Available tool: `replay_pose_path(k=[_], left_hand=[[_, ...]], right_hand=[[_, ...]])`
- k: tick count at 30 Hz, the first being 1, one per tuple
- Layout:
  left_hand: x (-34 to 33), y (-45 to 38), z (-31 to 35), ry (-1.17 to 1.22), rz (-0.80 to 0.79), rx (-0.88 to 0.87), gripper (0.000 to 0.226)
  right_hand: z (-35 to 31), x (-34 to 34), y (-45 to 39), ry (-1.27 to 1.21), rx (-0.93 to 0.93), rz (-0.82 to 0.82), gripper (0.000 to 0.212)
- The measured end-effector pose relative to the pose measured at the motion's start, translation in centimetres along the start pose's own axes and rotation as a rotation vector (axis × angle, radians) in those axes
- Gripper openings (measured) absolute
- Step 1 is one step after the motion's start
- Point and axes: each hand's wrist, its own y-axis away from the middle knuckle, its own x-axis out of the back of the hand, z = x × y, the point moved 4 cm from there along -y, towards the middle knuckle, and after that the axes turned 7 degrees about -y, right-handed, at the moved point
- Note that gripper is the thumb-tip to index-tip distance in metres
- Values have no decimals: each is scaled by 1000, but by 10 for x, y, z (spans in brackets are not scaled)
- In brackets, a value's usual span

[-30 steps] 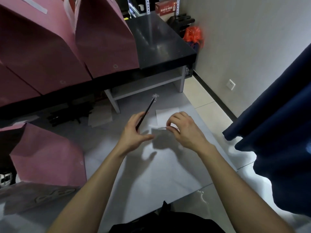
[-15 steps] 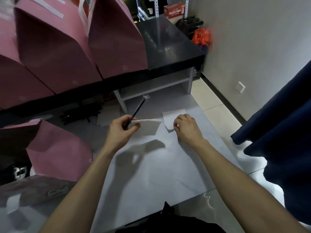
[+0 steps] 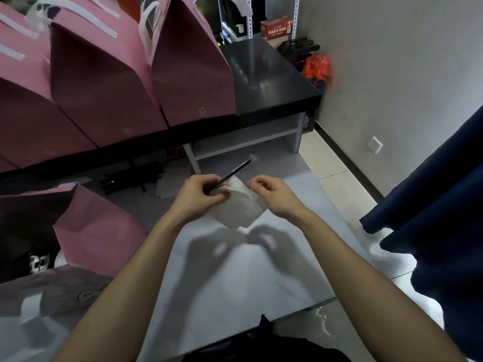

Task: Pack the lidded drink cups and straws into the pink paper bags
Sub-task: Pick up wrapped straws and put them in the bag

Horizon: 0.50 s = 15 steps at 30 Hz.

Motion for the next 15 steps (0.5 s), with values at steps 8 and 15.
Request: replay_pose_path(k=[8,15], left_hand=[[-5,6,-3,13,64,96,44],[-6,14,-7,173,182,173,5]], right_hand=[[17,0,6,60,-78,196,10],[-9,-5,-2,-213,-35,351,10]])
